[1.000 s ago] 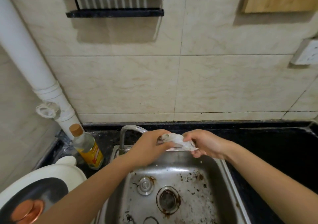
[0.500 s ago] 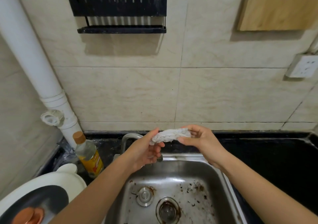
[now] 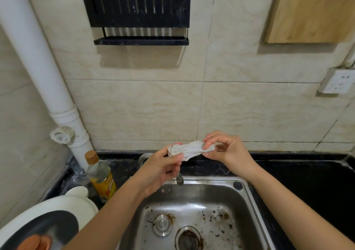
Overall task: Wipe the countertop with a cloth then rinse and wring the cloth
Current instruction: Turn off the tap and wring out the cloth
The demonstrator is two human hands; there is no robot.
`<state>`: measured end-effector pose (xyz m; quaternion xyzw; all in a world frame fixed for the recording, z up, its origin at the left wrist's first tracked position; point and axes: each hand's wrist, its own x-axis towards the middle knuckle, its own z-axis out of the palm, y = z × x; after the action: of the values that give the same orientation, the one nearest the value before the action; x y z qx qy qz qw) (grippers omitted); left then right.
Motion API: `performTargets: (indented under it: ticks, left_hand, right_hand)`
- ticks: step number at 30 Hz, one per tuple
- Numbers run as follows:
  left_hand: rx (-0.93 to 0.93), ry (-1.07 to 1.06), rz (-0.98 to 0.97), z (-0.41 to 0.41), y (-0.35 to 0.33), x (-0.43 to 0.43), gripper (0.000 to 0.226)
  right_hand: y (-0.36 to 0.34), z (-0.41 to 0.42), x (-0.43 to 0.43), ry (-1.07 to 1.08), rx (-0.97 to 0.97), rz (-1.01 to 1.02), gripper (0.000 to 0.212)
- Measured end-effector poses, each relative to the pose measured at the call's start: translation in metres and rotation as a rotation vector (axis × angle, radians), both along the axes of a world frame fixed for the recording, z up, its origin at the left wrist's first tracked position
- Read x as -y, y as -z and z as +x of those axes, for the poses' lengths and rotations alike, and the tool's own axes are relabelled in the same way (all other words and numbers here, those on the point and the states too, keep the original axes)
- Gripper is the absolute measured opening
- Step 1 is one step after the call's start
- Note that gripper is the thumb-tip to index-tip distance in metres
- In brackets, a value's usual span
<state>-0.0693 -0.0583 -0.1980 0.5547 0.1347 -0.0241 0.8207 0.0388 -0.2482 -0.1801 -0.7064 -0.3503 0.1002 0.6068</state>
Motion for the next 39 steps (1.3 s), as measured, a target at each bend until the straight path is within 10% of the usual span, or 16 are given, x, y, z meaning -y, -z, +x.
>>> performTargets:
  ticks: [9,13,19,25,39]
  left_hand:
    - [-0.121,-0.129,-0.037,0.0,-0.006,-0.005,0.024]
    - [-0.163,-0.17,-0.082,0.001,-0.002,-0.003,0.021]
    - [-0.188,-0.232,0.336,0.002,-0.003,0.001,0.04]
    - [0.196,-0.094,0.722,0.003,-0.006,0.01,0.027]
    - [0.255,-0.008,0.062,0.001,-0.004,-0.002,0.024]
  right_hand:
    - [0.002,0.004,-0.001,-0.057,-0.105,0.035,0.014]
    - [0.004,0.007,-0.005,-0.204,-0.444,0.033,0.059]
    - [-0.003,0.006,-0.015,-0.217,-0.685,0.064,0.048]
    - [-0.011,0.0,-0.031,-0.191,-0.728,0.076,0.034]
    - [-0.016,0.017,-0.022,-0.625,-0.731,0.141,0.038]
